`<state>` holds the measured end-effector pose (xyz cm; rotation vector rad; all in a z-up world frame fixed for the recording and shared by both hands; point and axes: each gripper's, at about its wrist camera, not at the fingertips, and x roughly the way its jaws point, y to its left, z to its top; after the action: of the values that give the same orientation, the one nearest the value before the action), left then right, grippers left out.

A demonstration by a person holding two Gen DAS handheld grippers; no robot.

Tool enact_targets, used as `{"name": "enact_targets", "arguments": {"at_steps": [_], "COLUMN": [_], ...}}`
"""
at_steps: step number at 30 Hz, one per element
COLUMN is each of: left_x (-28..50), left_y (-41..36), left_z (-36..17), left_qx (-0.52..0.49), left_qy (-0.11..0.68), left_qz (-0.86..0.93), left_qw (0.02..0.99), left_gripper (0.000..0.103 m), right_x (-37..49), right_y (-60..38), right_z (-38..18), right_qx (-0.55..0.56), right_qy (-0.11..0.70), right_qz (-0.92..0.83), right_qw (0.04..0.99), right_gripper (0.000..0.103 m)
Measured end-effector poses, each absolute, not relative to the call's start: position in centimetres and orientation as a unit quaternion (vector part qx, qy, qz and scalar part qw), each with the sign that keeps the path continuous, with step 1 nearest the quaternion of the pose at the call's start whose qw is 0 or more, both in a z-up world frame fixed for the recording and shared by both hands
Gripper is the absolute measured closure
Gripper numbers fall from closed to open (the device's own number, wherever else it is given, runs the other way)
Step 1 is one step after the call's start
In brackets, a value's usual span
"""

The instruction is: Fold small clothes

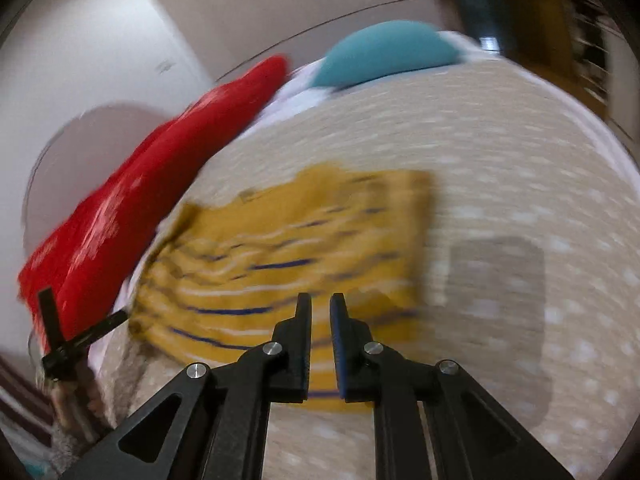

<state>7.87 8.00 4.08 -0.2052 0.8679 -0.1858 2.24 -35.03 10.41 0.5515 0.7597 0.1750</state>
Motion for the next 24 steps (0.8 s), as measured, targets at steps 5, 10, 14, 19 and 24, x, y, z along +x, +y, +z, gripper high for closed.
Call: {"name": "enact_targets", "arguments": {"at_steps": [5, 10, 14, 19, 24], "left_x": [6.8, 5.8, 5.3, 4.9, 5.4], "left_y": [8.6, 10.9, 11.1, 12.7, 16.9], "left_z": [0.8, 0.7, 1.0, 1.5, 1.0], "left_qx": [-0.146, -0.209, -0.212, -0.229, -0.304], "left_qy": [0.398, 0.363, 0.357, 0.353, 0.348], "left_qz": [-0.105, -0.134, -0.159, -0.168, -0.140], "left_qw": [0.900, 0.898, 0.896, 0.892, 0.876], "left_gripper": [0.037, 0.030, 0.030, 0.030, 0.030], "right_x": [10.1, 18.9, 26.2, 31.7, 31.5], "right_y": [-26.2, -17.6, -10.9, -6.0, -5.2], "right_z": [11.5, 12.0, 11.0, 9.2, 11.0], "right_qx": [0.211, 0.136, 0.059, -0.010, -0.039], "right_qy": [0.396, 0.427, 0.458, 0.495, 0.472], "right_qz": [0.133, 0.152, 0.134, 0.113, 0.112], "right_qw": [0.884, 0.881, 0.877, 0.862, 0.874], "right_gripper": [0.091, 0.091, 0.091, 0.091, 0.092]}}
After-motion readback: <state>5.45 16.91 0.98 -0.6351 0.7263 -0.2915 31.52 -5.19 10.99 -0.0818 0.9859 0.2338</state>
